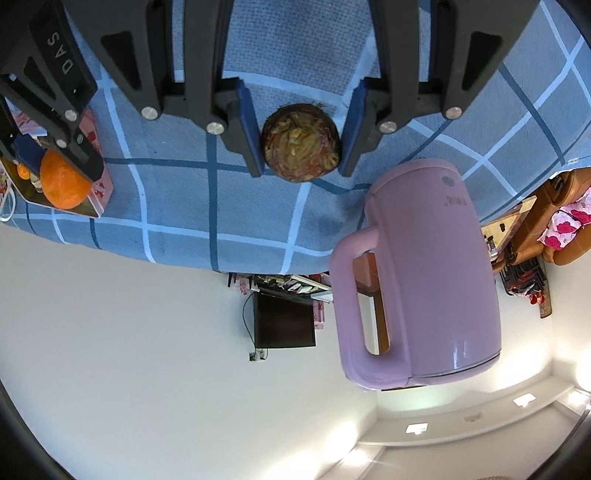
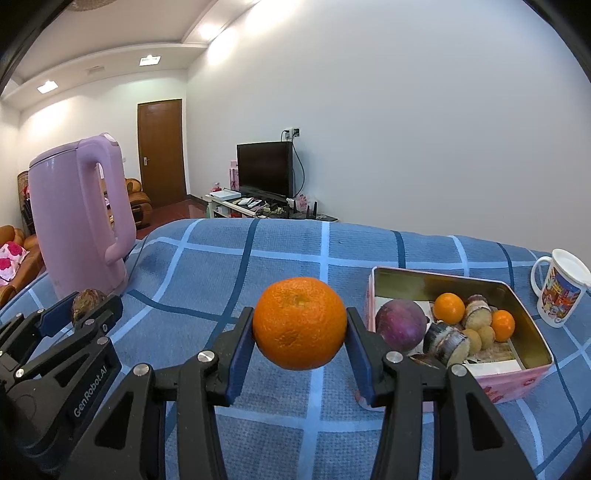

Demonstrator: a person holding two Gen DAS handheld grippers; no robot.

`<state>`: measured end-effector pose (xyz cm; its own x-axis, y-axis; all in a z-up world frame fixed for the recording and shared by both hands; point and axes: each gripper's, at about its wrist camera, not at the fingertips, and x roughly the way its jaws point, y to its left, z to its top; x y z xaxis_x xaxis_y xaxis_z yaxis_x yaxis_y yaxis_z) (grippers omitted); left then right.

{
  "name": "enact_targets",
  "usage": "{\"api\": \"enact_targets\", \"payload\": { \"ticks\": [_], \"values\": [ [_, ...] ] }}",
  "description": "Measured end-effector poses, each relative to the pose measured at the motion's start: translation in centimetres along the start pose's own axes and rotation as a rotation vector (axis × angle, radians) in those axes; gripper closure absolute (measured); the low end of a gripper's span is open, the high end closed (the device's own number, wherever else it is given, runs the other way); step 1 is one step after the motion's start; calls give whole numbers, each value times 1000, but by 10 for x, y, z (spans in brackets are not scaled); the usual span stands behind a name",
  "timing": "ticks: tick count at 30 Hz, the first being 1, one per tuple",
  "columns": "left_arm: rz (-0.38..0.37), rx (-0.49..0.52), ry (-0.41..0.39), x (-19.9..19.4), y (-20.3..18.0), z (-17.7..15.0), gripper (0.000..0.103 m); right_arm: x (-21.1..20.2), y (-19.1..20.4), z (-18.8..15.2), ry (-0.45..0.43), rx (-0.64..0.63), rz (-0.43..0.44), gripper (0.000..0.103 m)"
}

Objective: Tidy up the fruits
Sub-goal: 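Carry the mangosteen with the left tool while the right tool carries the orange toward the tin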

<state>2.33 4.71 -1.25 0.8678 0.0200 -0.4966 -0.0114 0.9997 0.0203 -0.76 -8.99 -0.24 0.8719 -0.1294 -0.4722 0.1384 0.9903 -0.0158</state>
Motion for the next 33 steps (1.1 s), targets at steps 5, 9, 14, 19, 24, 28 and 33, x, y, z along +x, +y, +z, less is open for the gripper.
{"api": "enact_targets", "payload": {
  "ticks": [5, 9, 14, 19, 24, 28, 33],
  "values": [
    [-6, 9, -1, -7, -6, -3, 60, -2, -2, -1, 0, -1, 1, 53],
    [-13, 15, 0, -12, -12, -5, 60, -3, -4, -3, 1, -2, 1, 53],
    [-24, 26, 4, -16, -22, -7, 60, -5, -12, -6, 3, 2, -4, 53],
    [-37, 41, -1, -21, -32, -9, 60, -9, -21, -8, 3, 6, -9, 53],
    [-45, 55, -3, -25, -42, -10, 60, -17, -32, -11, -7, 3, -12, 53],
    [-55, 70, -4, -29, -51, -10, 60, -20, -41, -13, -11, 1, -19, 53],
    [-77, 80, -2, -32, -62, -12, 60, -25, -55, -15, -13, 7, -33, 53]
  ]
}}
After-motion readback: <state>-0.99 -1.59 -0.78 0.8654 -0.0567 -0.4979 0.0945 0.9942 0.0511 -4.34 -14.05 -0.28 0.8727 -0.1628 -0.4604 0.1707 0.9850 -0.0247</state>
